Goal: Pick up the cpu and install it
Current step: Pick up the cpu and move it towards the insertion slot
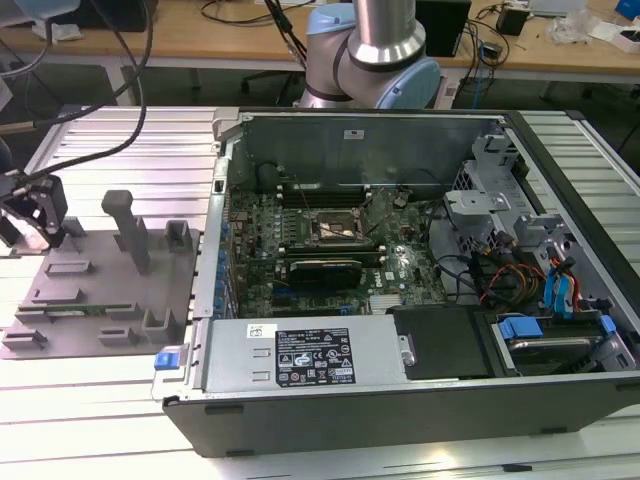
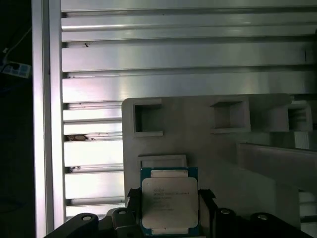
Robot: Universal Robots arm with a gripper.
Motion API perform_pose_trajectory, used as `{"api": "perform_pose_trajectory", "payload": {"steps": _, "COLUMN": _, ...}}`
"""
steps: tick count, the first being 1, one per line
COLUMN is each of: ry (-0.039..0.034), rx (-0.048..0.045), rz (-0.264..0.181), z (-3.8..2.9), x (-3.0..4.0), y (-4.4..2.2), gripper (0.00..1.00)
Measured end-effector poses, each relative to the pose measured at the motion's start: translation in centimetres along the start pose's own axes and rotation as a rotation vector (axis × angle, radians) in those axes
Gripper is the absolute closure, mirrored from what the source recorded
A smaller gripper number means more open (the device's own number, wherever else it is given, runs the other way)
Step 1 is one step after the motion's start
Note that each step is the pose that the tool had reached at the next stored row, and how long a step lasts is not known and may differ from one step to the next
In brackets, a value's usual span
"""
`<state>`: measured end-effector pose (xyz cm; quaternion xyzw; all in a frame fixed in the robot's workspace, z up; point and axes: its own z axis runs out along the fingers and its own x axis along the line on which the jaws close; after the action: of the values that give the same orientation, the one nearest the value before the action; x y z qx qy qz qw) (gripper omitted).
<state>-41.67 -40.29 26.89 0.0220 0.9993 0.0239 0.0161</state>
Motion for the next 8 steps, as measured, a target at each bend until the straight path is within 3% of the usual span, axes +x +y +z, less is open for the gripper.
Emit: {"api": "perform_pose_trajectory", "payload": {"steps": 8, "ry": 0.0001, "rx": 0.0001, "rz": 0.0, "z": -2.31, "x": -0.06, "y": 0.36, "gripper": 0.45}}
